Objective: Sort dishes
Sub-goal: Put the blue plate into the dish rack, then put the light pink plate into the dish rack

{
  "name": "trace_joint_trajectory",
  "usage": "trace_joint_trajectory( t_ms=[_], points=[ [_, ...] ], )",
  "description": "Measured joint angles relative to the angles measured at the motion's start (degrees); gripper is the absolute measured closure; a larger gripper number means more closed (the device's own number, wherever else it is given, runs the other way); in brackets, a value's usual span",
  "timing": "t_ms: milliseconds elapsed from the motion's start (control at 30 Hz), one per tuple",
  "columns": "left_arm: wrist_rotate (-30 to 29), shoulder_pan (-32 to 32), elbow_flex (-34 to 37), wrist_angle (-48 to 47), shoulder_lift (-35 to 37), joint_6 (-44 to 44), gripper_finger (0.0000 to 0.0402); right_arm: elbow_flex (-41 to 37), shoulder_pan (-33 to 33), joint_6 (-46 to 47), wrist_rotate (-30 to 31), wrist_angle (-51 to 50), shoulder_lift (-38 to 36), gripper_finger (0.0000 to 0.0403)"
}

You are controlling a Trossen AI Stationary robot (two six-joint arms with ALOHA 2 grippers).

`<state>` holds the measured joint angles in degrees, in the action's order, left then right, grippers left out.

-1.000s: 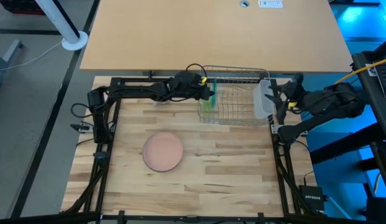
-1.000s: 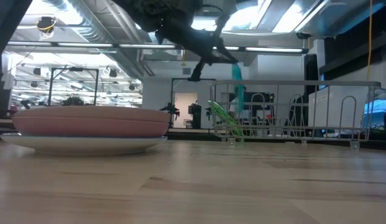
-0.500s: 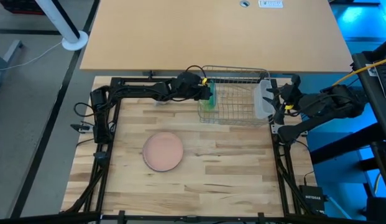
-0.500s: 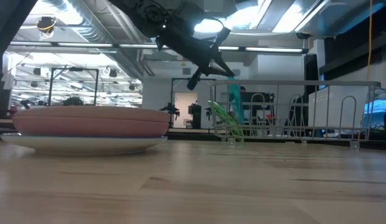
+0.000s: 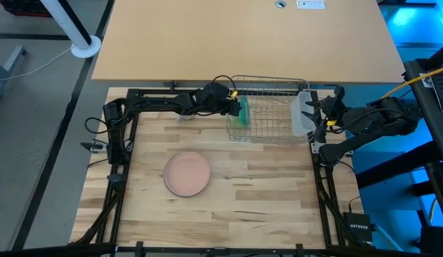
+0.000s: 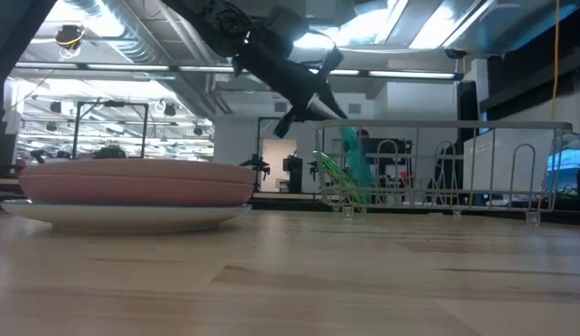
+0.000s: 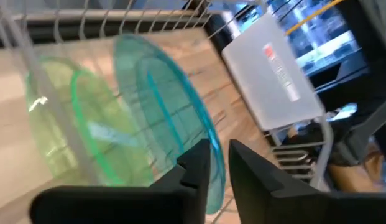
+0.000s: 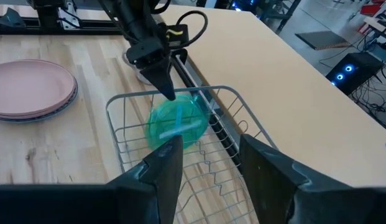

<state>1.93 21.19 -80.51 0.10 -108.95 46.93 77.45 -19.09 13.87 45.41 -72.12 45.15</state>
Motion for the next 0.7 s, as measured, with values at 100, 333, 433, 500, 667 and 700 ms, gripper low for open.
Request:
trace_joint_trajectory(
  t_ms=[100,333,433,500,667,700],
  points=[
    [0.02,0.0,0.0,-2.74,0.0,-0.14,0.0325,0.0,0.0,0.0,0.0,0.0,-0.02,0.024],
    [0.2,0.24,0.0,-3.63,0.0,-2.4,0.03,0.0,0.0,0.0,0.0,0.0,0.0,0.024],
    [0.37,1.02,0.0,-3.74,0.13,-2.11,0.03,0.0,0.0,0.0,-0.02,0.0,0.0,0.024],
    [0.75,1.58,0.0,-3.91,0.66,-2.17,0.0302,0.0,0.0,0.02,-0.04,-0.02,-0.02,0.024],
    [4.85,3.24,0.0,-3.64,4.32,-9.52,0.0311,0.0,0.0,1.11,-1.46,-0.51,-0.02,0.024],
    [6.66,3.36,0.0,-3.84,5.35,-12.43,0.0313,0.0,0.0,1.12,-2.24,-0.74,-0.02,0.024]
  ],
)
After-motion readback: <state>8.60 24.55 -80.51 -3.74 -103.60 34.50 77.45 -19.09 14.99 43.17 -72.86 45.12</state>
